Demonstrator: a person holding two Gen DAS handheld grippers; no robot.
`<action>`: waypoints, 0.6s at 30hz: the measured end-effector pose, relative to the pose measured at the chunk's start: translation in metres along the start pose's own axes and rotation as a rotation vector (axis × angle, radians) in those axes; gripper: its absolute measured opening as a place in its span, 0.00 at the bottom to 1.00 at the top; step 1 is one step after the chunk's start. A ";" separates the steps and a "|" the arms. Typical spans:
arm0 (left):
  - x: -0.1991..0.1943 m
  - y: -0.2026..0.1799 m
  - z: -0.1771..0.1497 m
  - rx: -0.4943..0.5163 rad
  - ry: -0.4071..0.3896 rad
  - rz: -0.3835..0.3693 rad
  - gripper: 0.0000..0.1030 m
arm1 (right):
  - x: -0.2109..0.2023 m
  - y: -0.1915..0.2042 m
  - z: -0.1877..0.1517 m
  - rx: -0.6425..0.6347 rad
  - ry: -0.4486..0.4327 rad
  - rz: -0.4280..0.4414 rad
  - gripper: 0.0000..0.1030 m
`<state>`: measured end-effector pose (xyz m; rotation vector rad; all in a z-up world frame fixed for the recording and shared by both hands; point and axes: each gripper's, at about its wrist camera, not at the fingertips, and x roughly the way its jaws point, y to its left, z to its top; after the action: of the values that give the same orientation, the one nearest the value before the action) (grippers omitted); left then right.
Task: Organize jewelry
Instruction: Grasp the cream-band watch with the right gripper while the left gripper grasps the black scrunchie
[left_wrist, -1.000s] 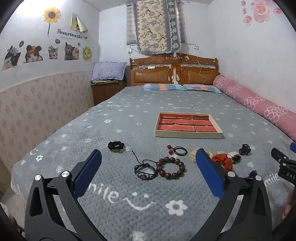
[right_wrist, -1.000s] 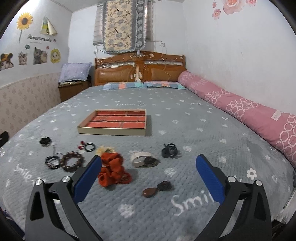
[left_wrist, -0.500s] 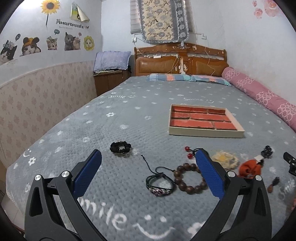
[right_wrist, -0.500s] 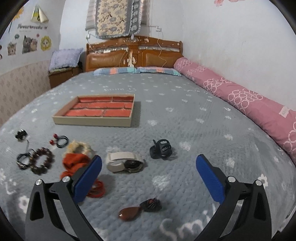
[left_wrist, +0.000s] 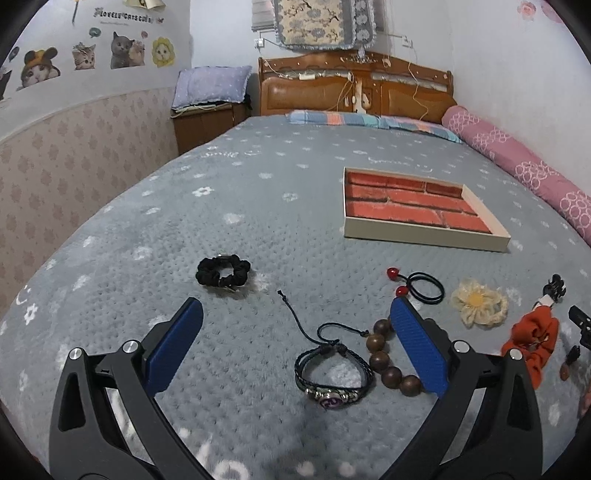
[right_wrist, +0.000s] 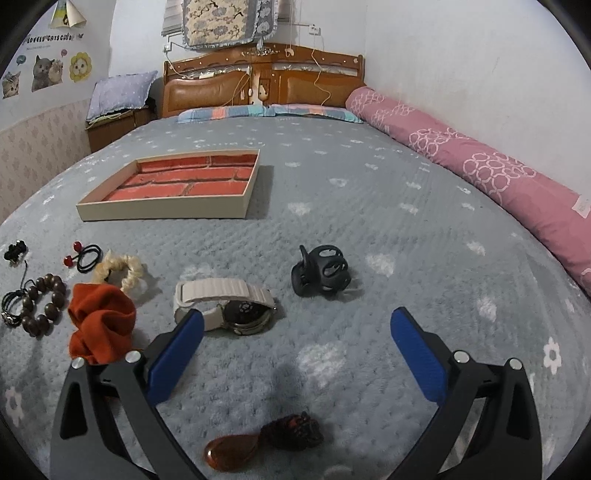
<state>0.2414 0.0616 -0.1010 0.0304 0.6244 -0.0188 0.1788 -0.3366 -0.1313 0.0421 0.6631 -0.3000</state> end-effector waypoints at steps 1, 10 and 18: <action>0.005 0.001 0.001 -0.002 0.005 0.002 0.95 | 0.004 0.002 0.001 -0.007 0.003 0.000 0.96; 0.042 0.017 0.003 -0.011 0.057 0.014 0.95 | 0.035 0.008 0.003 -0.022 0.090 0.018 0.81; 0.068 0.038 0.010 -0.019 0.101 0.024 0.95 | 0.055 0.017 0.007 -0.053 0.135 0.043 0.73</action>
<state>0.3032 0.0985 -0.1321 0.0207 0.7252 0.0117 0.2289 -0.3360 -0.1602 0.0264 0.8023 -0.2391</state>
